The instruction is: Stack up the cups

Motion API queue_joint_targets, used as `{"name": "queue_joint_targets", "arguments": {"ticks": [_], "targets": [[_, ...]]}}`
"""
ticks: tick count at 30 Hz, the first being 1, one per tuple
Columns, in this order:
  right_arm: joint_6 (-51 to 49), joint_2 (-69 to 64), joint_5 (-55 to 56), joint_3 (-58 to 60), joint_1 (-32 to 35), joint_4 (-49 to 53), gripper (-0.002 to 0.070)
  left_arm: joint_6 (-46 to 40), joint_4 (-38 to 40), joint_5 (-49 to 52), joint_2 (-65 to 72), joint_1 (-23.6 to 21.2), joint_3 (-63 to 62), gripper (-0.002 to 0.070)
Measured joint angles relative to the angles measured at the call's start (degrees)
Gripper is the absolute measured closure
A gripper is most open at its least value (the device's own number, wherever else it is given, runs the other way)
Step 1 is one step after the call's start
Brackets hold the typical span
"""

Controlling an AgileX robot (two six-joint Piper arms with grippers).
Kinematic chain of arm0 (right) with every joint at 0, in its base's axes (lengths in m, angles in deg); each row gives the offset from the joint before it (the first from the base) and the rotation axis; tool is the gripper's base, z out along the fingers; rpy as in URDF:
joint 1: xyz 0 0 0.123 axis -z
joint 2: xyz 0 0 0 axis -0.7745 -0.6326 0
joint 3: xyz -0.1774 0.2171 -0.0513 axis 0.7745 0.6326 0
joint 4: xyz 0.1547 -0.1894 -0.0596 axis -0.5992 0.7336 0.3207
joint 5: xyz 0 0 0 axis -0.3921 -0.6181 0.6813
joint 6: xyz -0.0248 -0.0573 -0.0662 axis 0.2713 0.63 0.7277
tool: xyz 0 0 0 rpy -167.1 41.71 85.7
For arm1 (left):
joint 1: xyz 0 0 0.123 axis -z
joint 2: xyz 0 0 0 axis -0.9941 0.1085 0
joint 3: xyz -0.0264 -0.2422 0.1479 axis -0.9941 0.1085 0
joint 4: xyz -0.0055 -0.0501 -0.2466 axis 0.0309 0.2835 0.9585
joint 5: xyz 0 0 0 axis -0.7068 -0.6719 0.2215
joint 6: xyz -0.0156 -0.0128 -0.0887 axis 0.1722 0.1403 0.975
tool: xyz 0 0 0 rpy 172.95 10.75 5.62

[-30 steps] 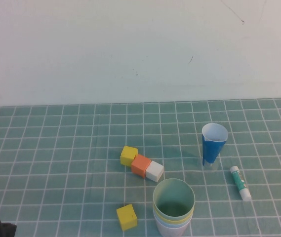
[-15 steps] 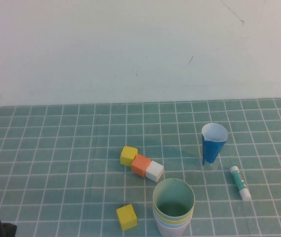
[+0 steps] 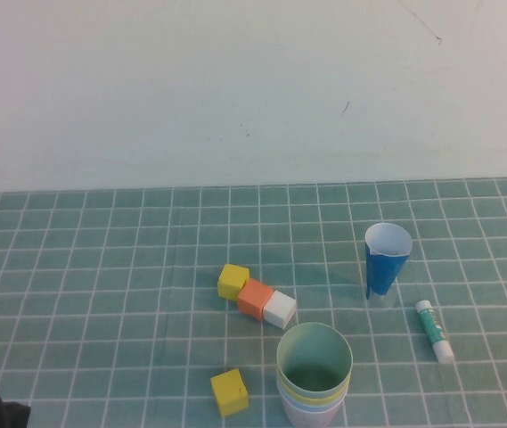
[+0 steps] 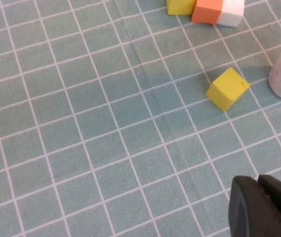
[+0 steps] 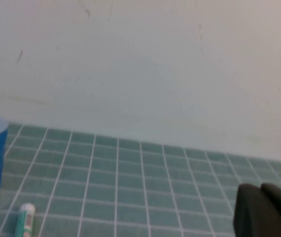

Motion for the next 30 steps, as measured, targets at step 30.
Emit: {"name": "queue_joint_targets", "arguments": {"ticks": [30], "targets": [[-5.7,0.4,-13.9,0.0,-2.4,12.7,0.0678,-0.1,0.0,0.1,0.0,0.0,0.0,0.0677]]}}
